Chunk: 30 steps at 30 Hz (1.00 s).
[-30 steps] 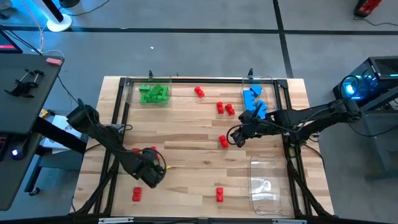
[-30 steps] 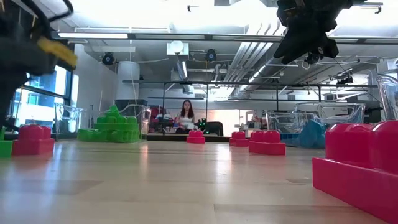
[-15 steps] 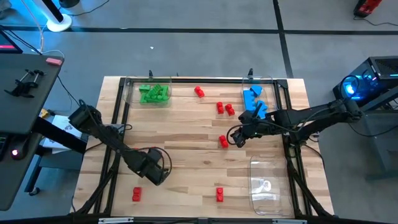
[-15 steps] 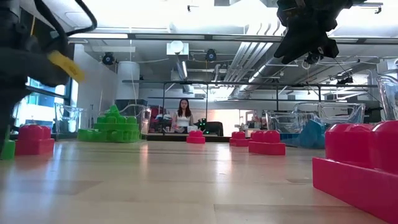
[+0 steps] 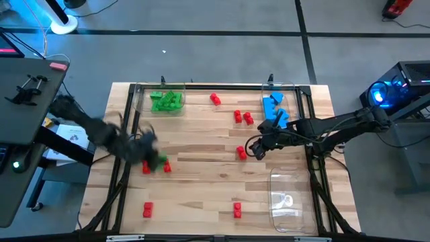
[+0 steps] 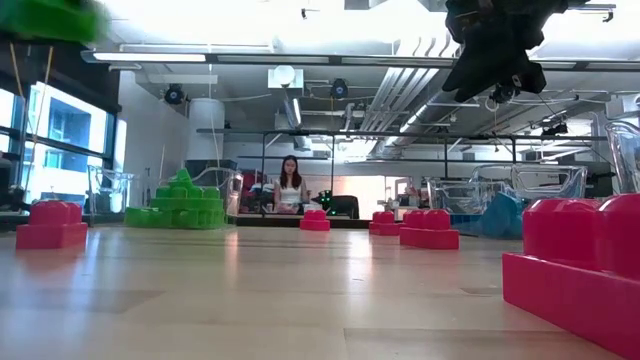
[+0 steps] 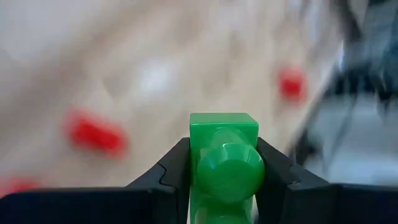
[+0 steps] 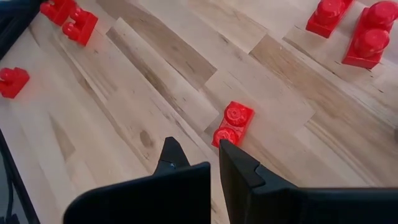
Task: Sort blocks
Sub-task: Put the green game piece into the top left transparent bin
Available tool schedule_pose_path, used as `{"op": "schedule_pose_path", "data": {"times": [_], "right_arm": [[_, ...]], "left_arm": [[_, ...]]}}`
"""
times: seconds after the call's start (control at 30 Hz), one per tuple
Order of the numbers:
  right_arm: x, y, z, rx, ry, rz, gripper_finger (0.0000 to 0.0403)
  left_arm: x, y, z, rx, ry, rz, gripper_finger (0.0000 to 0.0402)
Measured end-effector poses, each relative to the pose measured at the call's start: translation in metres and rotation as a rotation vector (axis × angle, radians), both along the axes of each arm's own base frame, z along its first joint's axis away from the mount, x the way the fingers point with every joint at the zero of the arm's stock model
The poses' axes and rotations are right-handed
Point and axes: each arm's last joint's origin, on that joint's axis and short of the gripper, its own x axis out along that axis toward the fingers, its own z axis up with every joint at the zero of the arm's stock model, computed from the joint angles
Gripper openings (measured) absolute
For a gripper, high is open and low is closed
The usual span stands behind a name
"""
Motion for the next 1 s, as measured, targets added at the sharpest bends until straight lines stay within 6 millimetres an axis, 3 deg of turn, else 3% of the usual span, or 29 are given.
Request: {"op": "schedule_pose_path", "data": {"times": [0.17,0.37,0.5,0.6,0.8,1.0], "right_arm": [[0.002,-0.001,0.002,0.011,-0.043,-0.078,0.0],[0.013,-0.003,0.013,0.041,-0.257,-0.283,0.0],[0.022,-0.003,0.025,0.054,-0.42,-0.327,0.0],[0.026,-0.003,0.032,0.054,-0.496,-0.327,0.0],[0.028,-0.002,0.036,0.063,-0.543,-0.331,0.0],[0.026,0.006,0.035,0.064,-0.53,-0.292,0.0]], "left_arm": [[-0.012,0.068,0.014,0.282,-0.037,0.145,0.0096],[-0.012,0.143,0.006,0.586,0.25,0.197,0.0097],[-0.016,0.194,-0.011,0.612,0.517,0.223,0.0106],[-0.02,0.226,-0.026,0.553,0.618,0.244,0.0113],[-0.015,0.261,-0.042,0.502,0.584,0.273,0.0137],[-0.018,0.263,-0.042,0.507,0.588,0.274,0.018]]}}
